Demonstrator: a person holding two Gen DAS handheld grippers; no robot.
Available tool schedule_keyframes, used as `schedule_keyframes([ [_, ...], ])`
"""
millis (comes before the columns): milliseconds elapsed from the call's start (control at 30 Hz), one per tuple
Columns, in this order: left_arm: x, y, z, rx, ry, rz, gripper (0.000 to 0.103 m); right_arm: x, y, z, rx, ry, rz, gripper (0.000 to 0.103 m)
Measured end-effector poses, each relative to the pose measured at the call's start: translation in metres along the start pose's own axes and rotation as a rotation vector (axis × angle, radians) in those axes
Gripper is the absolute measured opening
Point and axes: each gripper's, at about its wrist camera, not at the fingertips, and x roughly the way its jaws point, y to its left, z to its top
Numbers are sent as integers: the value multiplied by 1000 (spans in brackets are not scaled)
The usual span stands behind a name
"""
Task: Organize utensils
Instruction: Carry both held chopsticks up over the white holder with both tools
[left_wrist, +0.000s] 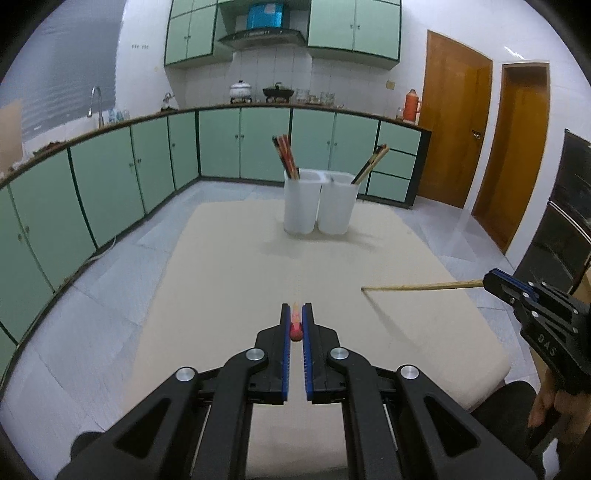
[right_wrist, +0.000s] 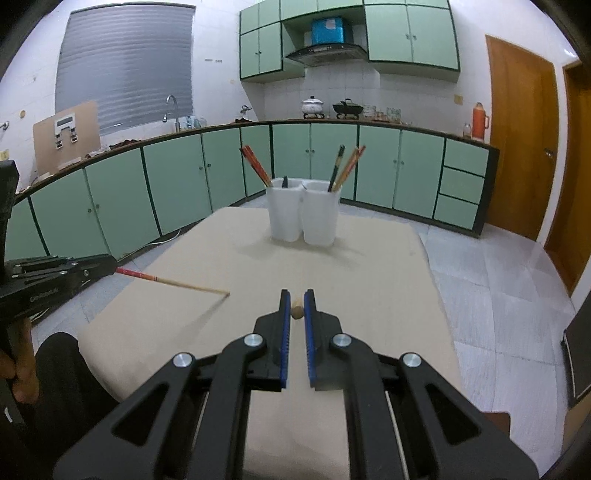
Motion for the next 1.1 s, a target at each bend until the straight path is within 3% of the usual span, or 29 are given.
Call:
schedule_keyframes([
  [467,2,8,45,71,-1,-29,6,27,-7,66,-67,89,58,6],
  [767,26,16,82,99,73,-95,6,65,-10,116,-123,192,92,6],
  [1100,50,28,122,89,131,-155,6,92,-20,151,-98,299,125,6],
])
